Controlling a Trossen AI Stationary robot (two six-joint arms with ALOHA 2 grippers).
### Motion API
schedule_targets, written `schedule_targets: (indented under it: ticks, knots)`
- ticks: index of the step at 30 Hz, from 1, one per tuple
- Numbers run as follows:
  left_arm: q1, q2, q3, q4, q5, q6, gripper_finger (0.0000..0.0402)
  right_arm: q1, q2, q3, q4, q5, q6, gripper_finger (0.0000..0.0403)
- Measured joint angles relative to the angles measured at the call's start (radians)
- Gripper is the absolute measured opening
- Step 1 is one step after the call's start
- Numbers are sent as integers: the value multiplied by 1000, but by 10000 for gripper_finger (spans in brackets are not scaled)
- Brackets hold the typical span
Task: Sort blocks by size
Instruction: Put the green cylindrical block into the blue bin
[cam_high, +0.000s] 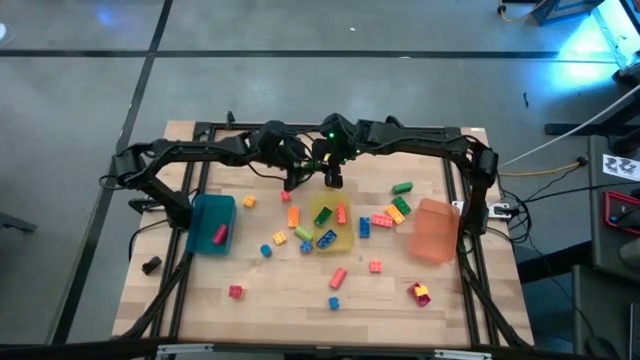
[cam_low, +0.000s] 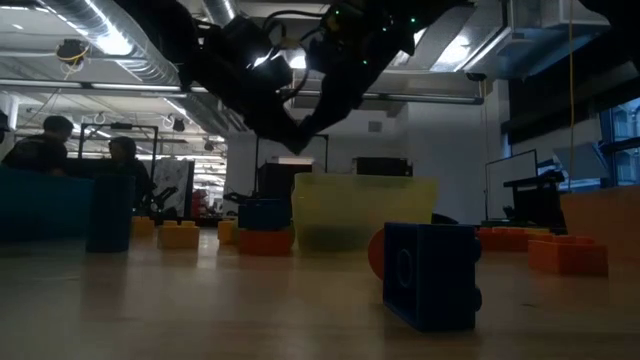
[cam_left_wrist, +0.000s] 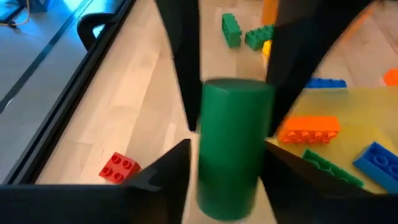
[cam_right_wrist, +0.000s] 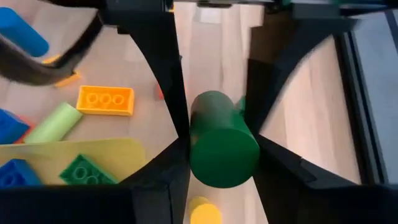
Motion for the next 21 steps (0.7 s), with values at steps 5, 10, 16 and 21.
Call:
schedule_targets:
  ticks: [5, 10, 16, 21]
  knots:
    - [1, 0, 0, -7, 2, -1, 118, 0, 0, 0, -5, 2, 0, 163]
    - [2, 0, 0, -18, 1, -15, 118, 0, 0, 0, -7, 5, 1, 175]
    - [2, -3, 0, -35, 1, -14, 118, 0, 0, 0, -3, 5, 2, 192]
    - [3, -44, 0, -163, -11, -27, 118, 0, 0, 0, -46, 82, 3, 207]
